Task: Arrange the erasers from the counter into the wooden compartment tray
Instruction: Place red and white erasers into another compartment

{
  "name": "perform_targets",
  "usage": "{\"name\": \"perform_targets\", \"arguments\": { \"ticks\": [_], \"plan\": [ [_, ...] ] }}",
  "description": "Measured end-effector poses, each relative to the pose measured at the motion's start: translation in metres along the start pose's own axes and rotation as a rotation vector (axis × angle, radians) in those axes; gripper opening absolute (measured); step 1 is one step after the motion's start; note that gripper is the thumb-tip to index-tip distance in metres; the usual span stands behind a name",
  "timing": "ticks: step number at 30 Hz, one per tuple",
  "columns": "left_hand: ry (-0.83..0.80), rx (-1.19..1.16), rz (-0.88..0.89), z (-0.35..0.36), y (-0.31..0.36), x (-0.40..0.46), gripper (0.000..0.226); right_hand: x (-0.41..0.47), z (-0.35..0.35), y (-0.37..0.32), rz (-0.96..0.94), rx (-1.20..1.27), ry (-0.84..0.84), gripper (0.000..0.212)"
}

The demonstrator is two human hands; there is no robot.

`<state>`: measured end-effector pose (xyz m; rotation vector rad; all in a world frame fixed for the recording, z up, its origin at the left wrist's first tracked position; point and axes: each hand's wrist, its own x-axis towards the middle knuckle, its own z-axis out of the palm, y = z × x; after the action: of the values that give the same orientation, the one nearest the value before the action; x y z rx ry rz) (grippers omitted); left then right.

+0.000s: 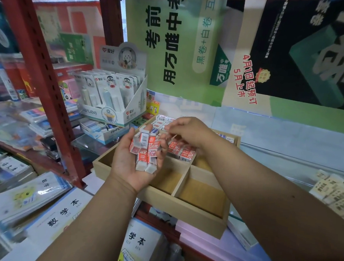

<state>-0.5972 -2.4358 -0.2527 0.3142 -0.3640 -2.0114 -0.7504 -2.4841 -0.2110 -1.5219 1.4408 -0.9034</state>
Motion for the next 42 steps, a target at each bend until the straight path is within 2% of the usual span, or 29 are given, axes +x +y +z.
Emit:
{"name": "perform_targets", "arguments": {
  "ticks": [3,6,10,14,17,20,23,25,30,34,36,39,42],
  "plan": [
    [-0.005,0.033,-0.033,-0.001,-0.002,0.002,0.050,-0.003,0.013,-0.005,0.083,0.156,-0.149,0.006],
    [-0.026,0.067,-0.058,-0.003,-0.002,0.006,0.053,-0.005,0.018,-0.009,0.124,0.264,-0.157,0.013],
    [-0.032,0.063,-0.084,-0.004,-0.001,0.007,0.058,-0.005,0.016,-0.011,0.067,0.401,-0.032,0.015],
    [-0.005,-0.014,0.010,-0.005,0.000,0.006,0.041,0.005,-0.005,-0.006,-0.043,0.456,0.146,0.016],
    [0.018,-0.072,0.115,-0.009,0.001,0.005,0.036,0.011,-0.014,0.009,-0.045,0.248,0.125,0.016],
    [0.006,-0.091,0.168,-0.012,0.003,0.005,0.038,0.011,-0.011,0.022,-0.023,-0.002,-0.024,0.017],
    [0.006,-0.081,0.186,-0.013,0.004,0.005,0.041,0.015,-0.004,0.028,-0.108,-0.313,-0.107,0.013],
    [0.006,-0.077,0.192,-0.012,0.003,0.004,0.042,0.018,0.000,0.029,-0.159,-0.429,-0.116,0.012],
    [0.004,-0.062,0.198,-0.013,0.003,0.003,0.043,0.020,0.000,0.033,-0.184,-0.433,-0.066,0.014],
    [0.015,-0.041,0.198,-0.013,0.003,0.003,0.042,0.010,-0.009,0.031,-0.254,-0.431,-0.051,0.004],
    [0.017,-0.038,0.195,-0.012,0.001,0.004,0.041,0.002,-0.014,0.027,-0.251,-0.418,-0.049,0.025],
    [0.012,-0.045,0.197,-0.012,0.002,0.003,0.041,-0.011,-0.015,0.023,-0.194,-0.445,-0.163,0.062],
    [-0.003,-0.052,0.193,-0.012,0.002,0.003,0.041,-0.018,-0.016,0.029,-0.221,-0.688,-0.222,0.075]
  ]
}}
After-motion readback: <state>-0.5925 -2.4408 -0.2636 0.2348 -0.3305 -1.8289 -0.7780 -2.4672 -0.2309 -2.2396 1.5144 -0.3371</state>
